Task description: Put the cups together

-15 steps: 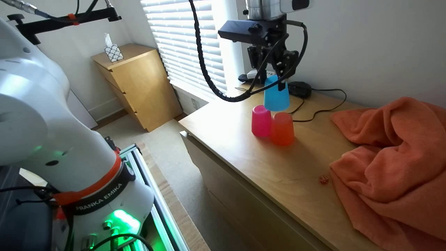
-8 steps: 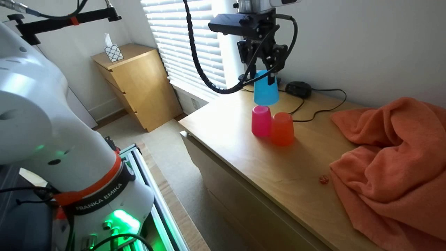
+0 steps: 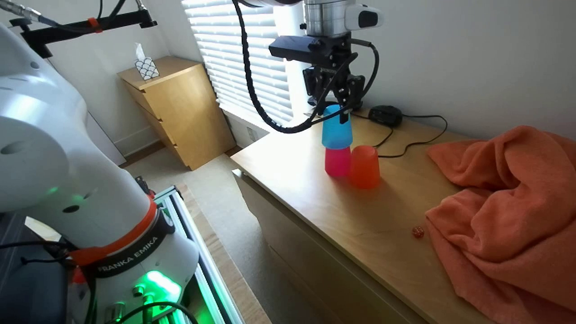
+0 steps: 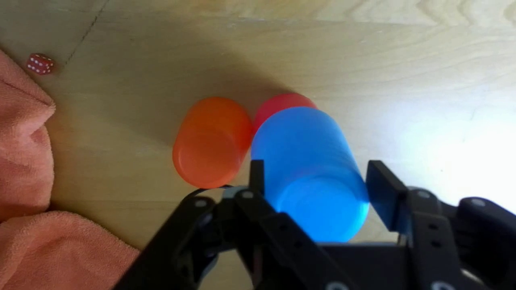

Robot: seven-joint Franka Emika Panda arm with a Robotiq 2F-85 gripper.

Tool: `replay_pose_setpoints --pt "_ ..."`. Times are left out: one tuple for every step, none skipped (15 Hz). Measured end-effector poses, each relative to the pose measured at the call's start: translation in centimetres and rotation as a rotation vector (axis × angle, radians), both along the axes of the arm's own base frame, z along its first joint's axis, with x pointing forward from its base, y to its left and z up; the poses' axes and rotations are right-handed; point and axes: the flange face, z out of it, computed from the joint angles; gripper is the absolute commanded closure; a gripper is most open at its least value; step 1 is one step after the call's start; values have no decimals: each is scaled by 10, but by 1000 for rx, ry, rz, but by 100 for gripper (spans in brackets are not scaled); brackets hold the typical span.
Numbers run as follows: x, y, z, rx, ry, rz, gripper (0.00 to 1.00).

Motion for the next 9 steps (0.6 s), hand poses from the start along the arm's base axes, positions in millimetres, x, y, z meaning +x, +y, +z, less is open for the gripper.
replay_pose_setpoints --pt "1 0 -4 -1 2 4 61" --pt "2 0 -8 -1 4 10 61" --pt "2 0 -13 0 7 17 61" --pt "3 -1 -18 1 10 24 61" --pt "4 -1 -24 3 15 32 61" --pt "4 -1 -30 6 24 39 61" --pt "5 -1 -37 7 31 45 61" --pt "6 -1 -43 9 38 48 61" --pt "6 -1 -50 10 44 53 61"
